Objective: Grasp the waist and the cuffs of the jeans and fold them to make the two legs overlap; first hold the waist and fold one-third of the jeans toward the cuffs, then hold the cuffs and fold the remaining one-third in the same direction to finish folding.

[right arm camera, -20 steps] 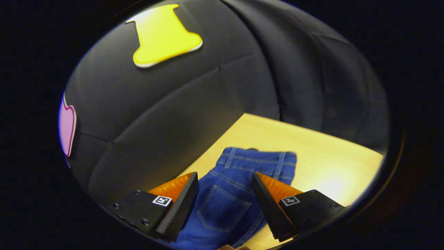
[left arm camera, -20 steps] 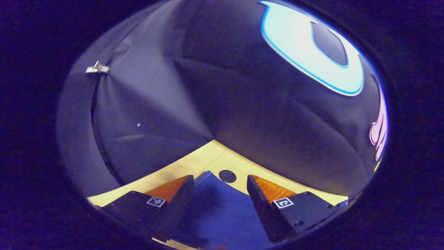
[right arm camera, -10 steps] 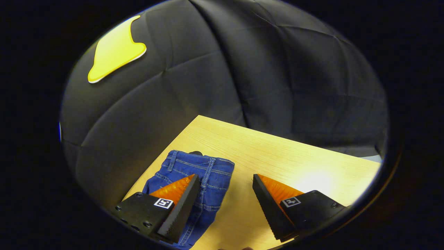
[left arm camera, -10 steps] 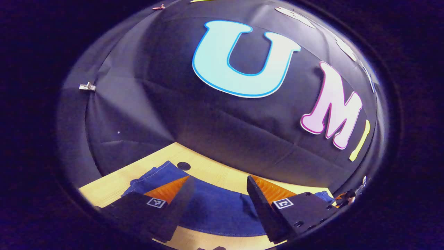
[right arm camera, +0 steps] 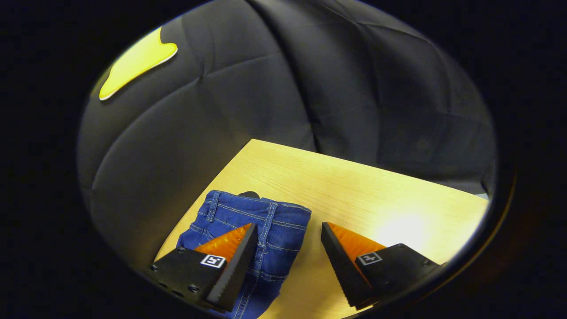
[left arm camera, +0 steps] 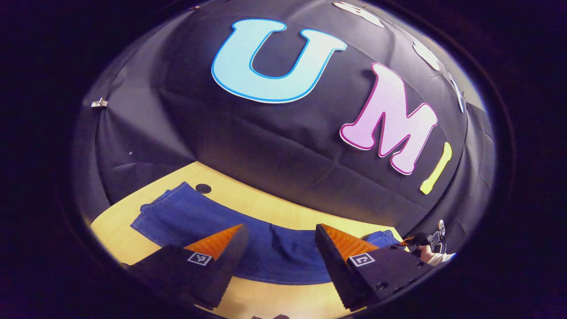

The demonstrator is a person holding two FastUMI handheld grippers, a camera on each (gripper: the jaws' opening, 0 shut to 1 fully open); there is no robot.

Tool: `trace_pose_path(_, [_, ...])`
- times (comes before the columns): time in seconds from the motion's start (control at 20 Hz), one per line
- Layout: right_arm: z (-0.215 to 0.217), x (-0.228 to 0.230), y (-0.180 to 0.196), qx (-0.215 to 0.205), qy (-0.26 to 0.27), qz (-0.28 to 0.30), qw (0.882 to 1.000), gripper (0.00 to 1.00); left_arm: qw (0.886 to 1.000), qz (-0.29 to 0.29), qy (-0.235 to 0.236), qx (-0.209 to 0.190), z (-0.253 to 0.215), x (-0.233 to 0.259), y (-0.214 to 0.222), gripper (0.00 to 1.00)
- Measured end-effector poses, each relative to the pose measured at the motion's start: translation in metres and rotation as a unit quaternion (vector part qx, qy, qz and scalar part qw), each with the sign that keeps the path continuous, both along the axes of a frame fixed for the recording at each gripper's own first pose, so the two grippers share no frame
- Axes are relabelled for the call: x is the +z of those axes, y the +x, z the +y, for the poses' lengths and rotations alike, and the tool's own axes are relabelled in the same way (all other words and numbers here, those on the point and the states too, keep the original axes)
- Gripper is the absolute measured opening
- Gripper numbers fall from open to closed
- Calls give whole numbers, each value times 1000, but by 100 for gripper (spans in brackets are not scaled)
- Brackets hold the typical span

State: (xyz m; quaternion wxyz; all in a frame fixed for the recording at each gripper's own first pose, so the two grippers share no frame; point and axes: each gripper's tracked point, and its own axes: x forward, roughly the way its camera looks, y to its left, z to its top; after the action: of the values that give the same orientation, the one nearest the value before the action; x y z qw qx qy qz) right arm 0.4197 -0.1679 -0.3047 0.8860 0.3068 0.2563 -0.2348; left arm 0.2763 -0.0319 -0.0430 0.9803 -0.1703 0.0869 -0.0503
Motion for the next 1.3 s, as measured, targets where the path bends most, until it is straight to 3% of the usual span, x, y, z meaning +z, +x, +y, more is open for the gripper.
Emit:
trace_pose_path(0.15, [0, -6, 5, 1, 20, -3, 1000, 48, 1000, 13, 3, -6, -6, -10, -5, 96])
trace_pose_path(0.2, [2, -4, 4, 5, 22, -10, 1000, 55, 1000, 15, 5, -8, -7, -13, -6, 96])
trace_pose_path(0.25, [4, -5, 4, 14, 34, -14, 999, 36, 1000, 17, 6, -9, -7, -14, -7, 96])
trace_pose_path(0.45, [3, 4, 7, 30, 13, -33, 999, 9, 999, 29, -12, -5, -1, -27, -10, 96])
trace_pose_path(0.75, [15, 48, 4, 38, -5, -80, 996, 8, 999, 30, -26, -9, 1, -35, -20, 96])
trace_pose_path(0.95, [40, 95, 0, 70, -18, -120, 990, 8, 999, 25, -21, -28, -8, -34, -33, 96])
trace_pose_path(1.15, [74, 130, -9, 124, -46, -156, 979, 8, 999, 12, -14, -40, -10, -27, -48, 96])
trace_pose_path(1.3, [109, 130, -10, 183, -62, -183, 964, 8, 999, 12, -26, -45, -8, -30, -61, 96])
